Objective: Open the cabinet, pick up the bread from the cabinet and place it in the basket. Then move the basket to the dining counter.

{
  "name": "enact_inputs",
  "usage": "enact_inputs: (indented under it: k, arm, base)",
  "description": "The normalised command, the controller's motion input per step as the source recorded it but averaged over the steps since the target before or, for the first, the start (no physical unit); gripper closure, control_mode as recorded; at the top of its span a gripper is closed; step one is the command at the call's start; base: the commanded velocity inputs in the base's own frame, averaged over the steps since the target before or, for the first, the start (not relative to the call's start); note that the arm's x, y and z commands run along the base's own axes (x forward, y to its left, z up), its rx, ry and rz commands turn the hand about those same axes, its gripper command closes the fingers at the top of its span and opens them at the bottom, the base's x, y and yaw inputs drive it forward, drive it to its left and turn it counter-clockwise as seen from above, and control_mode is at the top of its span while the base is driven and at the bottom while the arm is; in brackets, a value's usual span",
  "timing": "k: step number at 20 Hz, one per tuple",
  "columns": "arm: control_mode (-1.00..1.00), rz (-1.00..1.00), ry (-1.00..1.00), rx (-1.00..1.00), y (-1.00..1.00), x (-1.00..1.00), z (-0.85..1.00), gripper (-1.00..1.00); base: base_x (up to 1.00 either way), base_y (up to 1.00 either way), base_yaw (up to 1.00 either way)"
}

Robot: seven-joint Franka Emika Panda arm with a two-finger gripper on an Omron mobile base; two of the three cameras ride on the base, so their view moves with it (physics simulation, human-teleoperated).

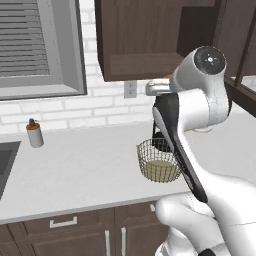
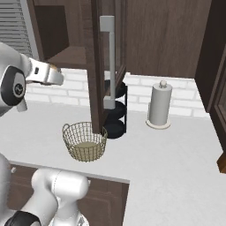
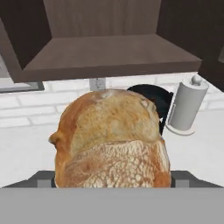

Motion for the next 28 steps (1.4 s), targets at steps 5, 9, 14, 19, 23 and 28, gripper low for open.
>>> enact_inputs:
  k: [5, 9, 14, 19, 23, 28]
  arm:
    - [-1.00, 0.01, 0.35, -0.09, 0.00, -0.36, -0.88, 1.00]
    - [-1.00, -0.01, 0.26, -0.01, -0.07, 0.01, -0.87, 1.00]
    - [-1.00, -0.01, 0.27, 0.00, -0.14, 0.25, -0.88, 1.00]
    - [-1.00, -0.02, 0.49, 0.00, -0.24, 0.83, -0.56, 1.00]
    - [-1.00, -0.04, 0.50, 0.00, -0.18, 0.95, -0.25, 1.00]
    - [-1.00, -0.08, 0.20, 0.00, -0.08, 0.47, -0.21, 1.00]
  base:
    - [0.00, 0.00, 0.00]
    - [0.00, 0.00, 0.00]
    - [0.00, 0.00, 0.00]
    - [0.00, 0.00, 0.00]
    - [0.00, 0.00, 0.00]
    - [0.00, 0.00, 0.00]
